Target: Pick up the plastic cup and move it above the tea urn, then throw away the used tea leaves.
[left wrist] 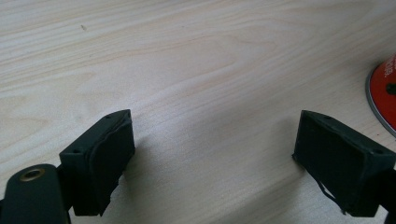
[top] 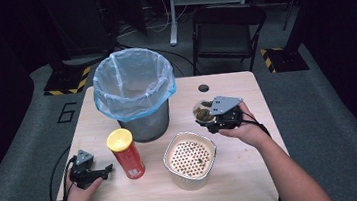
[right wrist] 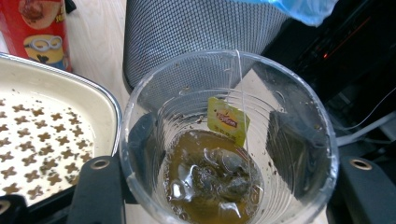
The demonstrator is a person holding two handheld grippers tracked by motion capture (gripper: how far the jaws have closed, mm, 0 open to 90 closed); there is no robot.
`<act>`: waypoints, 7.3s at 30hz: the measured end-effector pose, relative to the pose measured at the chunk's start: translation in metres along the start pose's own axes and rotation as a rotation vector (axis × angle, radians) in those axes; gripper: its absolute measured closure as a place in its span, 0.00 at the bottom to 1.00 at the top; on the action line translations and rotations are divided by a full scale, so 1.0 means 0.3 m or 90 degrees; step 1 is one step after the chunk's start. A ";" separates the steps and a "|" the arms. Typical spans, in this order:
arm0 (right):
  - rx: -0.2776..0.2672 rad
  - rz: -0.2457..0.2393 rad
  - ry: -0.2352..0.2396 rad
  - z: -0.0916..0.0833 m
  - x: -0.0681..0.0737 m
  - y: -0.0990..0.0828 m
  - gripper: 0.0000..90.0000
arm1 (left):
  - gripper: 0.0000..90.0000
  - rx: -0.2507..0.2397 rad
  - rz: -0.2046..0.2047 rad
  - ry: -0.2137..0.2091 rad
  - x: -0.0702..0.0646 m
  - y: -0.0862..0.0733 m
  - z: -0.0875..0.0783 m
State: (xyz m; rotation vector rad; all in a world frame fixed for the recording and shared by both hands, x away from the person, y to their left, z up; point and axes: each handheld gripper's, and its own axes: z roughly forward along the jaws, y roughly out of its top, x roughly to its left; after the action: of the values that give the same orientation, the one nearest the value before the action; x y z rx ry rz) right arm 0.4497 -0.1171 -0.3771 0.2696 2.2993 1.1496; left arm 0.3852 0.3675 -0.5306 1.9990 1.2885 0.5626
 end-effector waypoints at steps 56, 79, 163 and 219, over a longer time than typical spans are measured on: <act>0.160 -0.915 -0.283 0.083 0.376 0.057 0.41 | 0.13 -0.001 0.000 -0.001 0.001 0.000 0.000; 0.145 -0.944 -0.273 0.069 0.394 0.071 0.41 | 0.13 -0.001 0.000 -0.001 0.001 0.000 0.000; -0.196 0.344 0.050 -0.138 0.132 0.248 0.39 | 0.13 0.000 0.000 0.000 0.000 0.000 0.000; -0.060 0.324 -0.037 0.397 -0.152 0.664 0.13 | 0.13 0.012 -0.010 0.002 -0.006 0.001 -0.004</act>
State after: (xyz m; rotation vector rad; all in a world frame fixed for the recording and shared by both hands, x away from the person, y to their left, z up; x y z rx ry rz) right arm 0.5411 0.0672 -0.2606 0.8769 2.1773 1.4611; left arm 0.3839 0.3663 -0.5294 2.0022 1.3142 0.5480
